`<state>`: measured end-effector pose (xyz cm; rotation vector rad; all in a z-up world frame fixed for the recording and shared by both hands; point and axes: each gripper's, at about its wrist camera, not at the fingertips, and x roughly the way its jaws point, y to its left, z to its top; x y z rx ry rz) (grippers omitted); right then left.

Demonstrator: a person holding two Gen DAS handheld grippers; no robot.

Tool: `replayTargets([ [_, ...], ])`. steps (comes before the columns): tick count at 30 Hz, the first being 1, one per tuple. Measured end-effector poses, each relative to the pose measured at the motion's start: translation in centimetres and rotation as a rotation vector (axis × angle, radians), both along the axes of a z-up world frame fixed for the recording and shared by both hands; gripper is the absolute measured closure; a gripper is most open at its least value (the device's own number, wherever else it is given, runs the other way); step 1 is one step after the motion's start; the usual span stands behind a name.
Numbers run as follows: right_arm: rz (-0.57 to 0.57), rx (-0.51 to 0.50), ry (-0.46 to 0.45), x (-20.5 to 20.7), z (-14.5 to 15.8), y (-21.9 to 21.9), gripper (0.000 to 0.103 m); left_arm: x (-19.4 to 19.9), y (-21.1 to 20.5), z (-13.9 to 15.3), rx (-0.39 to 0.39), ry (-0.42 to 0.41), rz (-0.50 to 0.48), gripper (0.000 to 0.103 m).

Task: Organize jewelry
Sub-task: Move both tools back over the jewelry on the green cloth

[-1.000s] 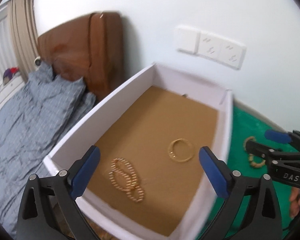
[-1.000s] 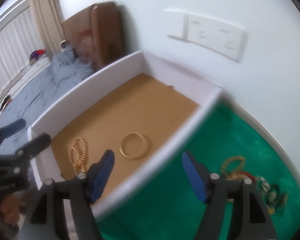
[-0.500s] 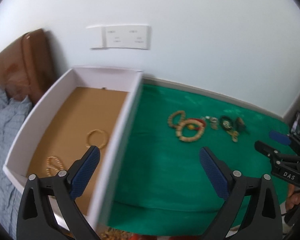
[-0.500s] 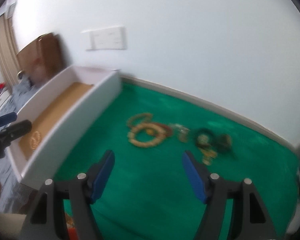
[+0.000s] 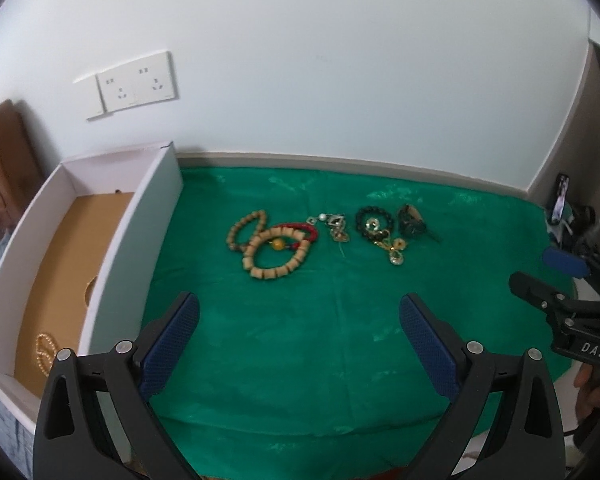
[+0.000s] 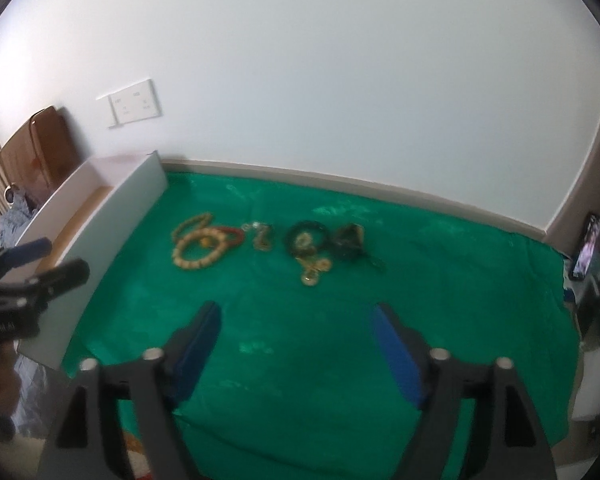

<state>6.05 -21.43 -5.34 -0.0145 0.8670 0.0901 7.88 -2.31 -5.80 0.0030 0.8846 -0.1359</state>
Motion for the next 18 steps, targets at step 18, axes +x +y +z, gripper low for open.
replayTargets([
  [18,0.003,-0.099,0.006,2.3,-0.3,0.7,0.019,3.0,1.2,-0.4,0.051,0.025,0.054,0.003],
])
